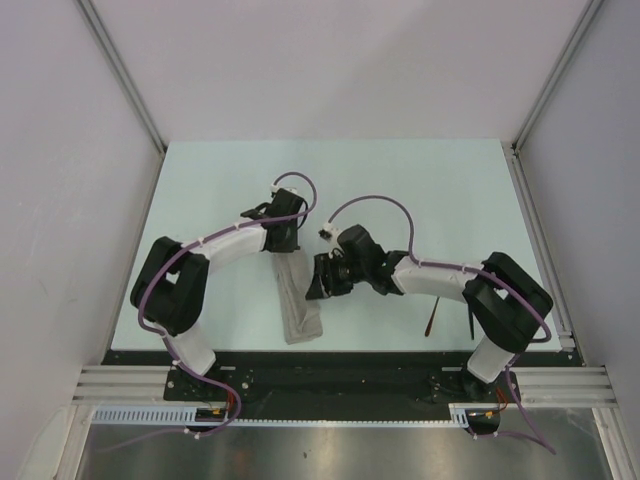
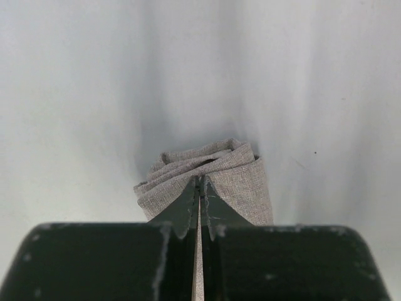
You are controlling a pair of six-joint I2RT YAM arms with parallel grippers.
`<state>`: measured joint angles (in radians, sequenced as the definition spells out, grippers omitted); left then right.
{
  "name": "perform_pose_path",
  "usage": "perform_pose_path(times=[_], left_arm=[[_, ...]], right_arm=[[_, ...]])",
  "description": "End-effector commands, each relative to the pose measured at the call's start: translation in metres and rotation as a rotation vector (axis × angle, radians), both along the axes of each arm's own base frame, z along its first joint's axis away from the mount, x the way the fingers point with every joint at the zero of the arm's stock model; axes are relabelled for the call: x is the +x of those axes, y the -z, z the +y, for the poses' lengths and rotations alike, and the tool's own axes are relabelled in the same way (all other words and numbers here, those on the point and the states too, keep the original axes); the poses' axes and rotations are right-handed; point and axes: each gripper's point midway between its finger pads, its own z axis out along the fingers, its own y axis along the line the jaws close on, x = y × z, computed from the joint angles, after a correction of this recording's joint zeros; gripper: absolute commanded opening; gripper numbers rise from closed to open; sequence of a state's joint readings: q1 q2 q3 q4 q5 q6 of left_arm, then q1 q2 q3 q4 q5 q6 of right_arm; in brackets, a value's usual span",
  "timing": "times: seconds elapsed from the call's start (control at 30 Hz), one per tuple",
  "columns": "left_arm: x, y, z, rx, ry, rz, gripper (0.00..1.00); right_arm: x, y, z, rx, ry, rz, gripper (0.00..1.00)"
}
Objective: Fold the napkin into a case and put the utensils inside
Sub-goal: Fold the 2/3-rectangle-folded napkin at the center of the board.
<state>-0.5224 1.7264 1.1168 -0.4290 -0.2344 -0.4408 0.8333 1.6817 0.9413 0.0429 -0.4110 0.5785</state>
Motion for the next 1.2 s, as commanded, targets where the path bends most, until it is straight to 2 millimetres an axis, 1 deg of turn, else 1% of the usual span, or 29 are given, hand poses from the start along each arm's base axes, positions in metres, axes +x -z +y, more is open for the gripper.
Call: perform_pose_path(times=[0.0,0.03,0.07,0.17,0.23,0.3,0.33,0.4,0.43,0.5,0.63,0.7,0.8,0.87,0.93,0.97,1.0,1.03,1.07,1.1,1.17], left_arm=[[0.031,-0.036,0.001,-0.02,-0.015,-0.139,0.0],[0.031,-0.035,0.004,-0.012,-0.018,-0.14,0.0],[0.033,-0.036,0.006,-0.008,-0.02,-0.148,0.0],[0.034,-0.037,0.011,-0.002,-0.035,-0.152,0.0],[0.032,-0.037,0.013,-0.001,-0.042,-0.148,0.0],[0.03,-0.039,0.012,-0.012,-0.044,-0.154,0.0],[0.03,-0.039,0.013,-0.014,-0.048,-0.155,0.0],[0.029,-0.04,0.013,-0.016,-0.05,-0.157,0.0],[0.029,-0.04,0.013,-0.018,-0.049,-0.155,0.0],[0.028,-0.041,0.012,-0.027,-0.054,-0.151,0.0],[0.029,-0.041,0.009,-0.04,-0.059,-0.144,0.0],[0.03,-0.041,0.01,-0.035,-0.065,-0.142,0.0],[0.029,-0.041,0.011,-0.034,-0.067,-0.14,0.0],[0.029,-0.04,0.014,-0.025,-0.076,-0.138,0.0],[0.029,-0.039,0.016,-0.025,-0.087,-0.137,0.0],[0.03,-0.042,0.016,-0.031,-0.089,-0.145,0.0],[0.032,-0.043,0.016,-0.036,-0.088,-0.15,0.0],[0.032,-0.044,0.015,-0.039,-0.081,-0.152,0.0],[0.035,-0.046,0.014,-0.043,-0.076,-0.166,0.0],[0.036,-0.048,0.015,-0.04,-0.067,-0.172,0.0],[0.038,-0.05,0.016,-0.036,-0.062,-0.183,0.0]], right_arm=[[-0.038,0.002,-0.001,-0.04,-0.044,-0.046,0.48],[-0.043,0.003,0.0,-0.045,-0.052,-0.052,0.47],[-0.054,0.008,0.002,-0.064,-0.071,-0.055,0.47],[-0.066,0.015,0.006,-0.079,-0.096,-0.071,0.47],[-0.068,0.02,0.007,-0.099,-0.096,-0.077,0.46],[-0.072,0.02,0.009,-0.1,-0.109,-0.088,0.45],[-0.072,0.016,0.01,-0.09,-0.107,-0.098,0.45],[-0.073,0.015,0.009,-0.089,-0.103,-0.112,0.45],[-0.071,0.012,0.009,-0.08,-0.1,-0.127,0.49],[-0.071,0.013,0.009,-0.083,-0.105,-0.134,0.5],[-0.07,0.01,0.019,-0.061,-0.12,-0.162,0.49],[-0.067,0.014,0.02,-0.073,-0.119,-0.163,0.48],[-0.068,0.011,0.024,-0.065,-0.125,-0.176,0.47],[-0.068,0.008,0.029,-0.046,-0.13,-0.173,0.45],[-0.07,0.012,0.033,-0.036,-0.136,-0.16,0.4],[-0.072,0.014,0.034,-0.025,-0.147,-0.148,0.39],[-0.076,0.025,0.031,-0.034,-0.141,-0.117,0.38],[-0.077,0.026,0.034,-0.01,-0.143,-0.113,0.36],[-0.079,0.03,0.032,-0.014,-0.138,-0.099,0.35],[-0.082,0.04,0.028,-0.029,-0.128,-0.071,0.34],[-0.085,0.047,0.026,-0.027,-0.114,-0.046,0.31]])
